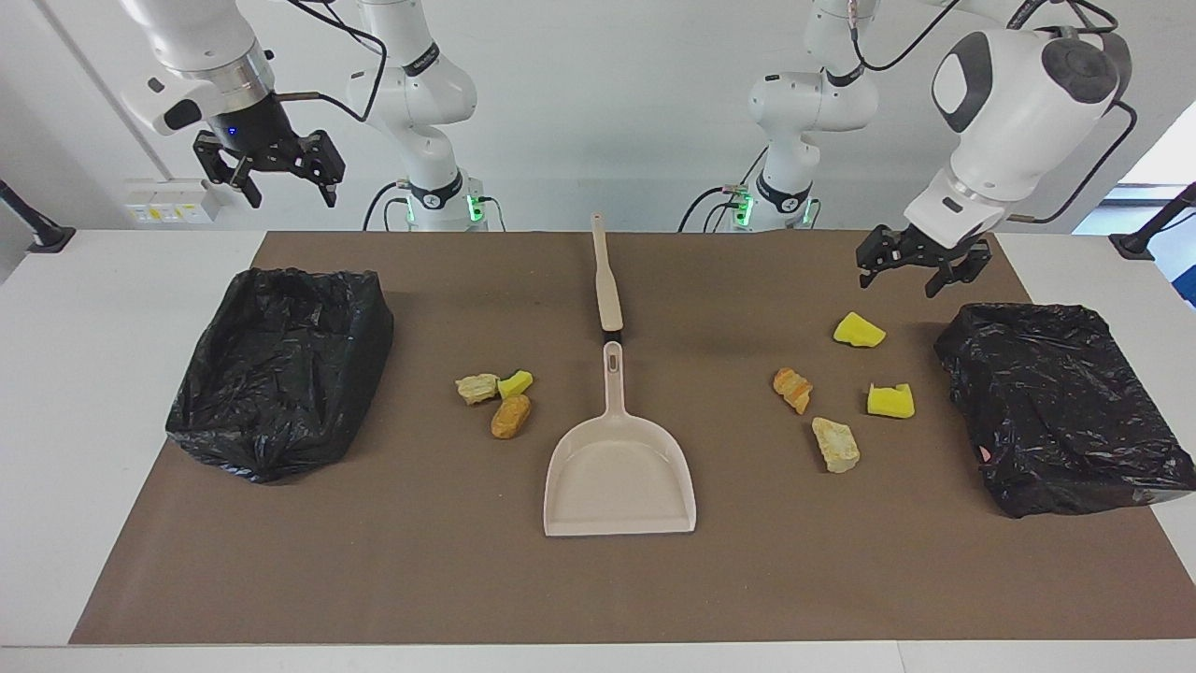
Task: Sweep and dump trash in bin
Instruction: 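Reach the right gripper to the dustpan while the left gripper reaches the brush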
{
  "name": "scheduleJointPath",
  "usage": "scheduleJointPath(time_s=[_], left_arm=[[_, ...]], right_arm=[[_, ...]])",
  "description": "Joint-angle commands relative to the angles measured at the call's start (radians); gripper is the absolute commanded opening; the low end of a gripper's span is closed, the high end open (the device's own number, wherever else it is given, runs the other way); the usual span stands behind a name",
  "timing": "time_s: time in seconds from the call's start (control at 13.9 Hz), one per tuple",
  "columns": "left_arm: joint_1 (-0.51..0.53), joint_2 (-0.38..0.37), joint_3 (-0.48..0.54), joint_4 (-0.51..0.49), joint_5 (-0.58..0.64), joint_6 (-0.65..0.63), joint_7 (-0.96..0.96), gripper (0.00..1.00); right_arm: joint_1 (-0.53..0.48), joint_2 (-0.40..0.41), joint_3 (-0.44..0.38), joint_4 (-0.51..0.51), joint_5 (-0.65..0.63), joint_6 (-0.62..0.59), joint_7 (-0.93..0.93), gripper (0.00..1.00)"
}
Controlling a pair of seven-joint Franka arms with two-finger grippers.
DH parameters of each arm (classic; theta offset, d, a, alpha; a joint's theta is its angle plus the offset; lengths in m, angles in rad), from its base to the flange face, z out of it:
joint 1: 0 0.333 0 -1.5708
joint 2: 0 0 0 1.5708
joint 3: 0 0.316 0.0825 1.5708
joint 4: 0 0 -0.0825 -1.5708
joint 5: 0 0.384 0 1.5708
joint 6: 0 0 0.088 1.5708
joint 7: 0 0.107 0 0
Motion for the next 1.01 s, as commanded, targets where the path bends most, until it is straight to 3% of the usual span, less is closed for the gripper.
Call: scheduleJointPath(time_s=[0.0,0.22,0.5,0.72,0.94], left_arm=[[-0.087,-0.058,0.013,-0.15,0.004,0.088,-0.004,1.0],[-0.16,-0.071,0.013,-0.263,0.001,0.176,-0.037,1.0],[-0.296,-0.08,0.013,-0.41,-0.001,0.283,-0.218,1.0],[-0.428,-0.104,0.013,-0.507,-0.001,0.407,-0.356,1.0],[-0.555,-0.103,0.012,-0.517,-0.002,0.444,-0.508,1.0]], right_arm=[[-0.01,-0.028,0.005,-0.036,0.012,0.032,-0.051,1.0],[0.001,-0.031,0.014,-0.048,0.011,0.044,-0.035,1.0],[0.005,-0.02,0.018,-0.066,0.012,0.084,-0.028,1.0],[0.08,0.087,0.018,-0.062,0.017,0.184,0.026,1.0],[0.119,0.214,0.018,0.002,0.075,0.236,0.128,1.0]])
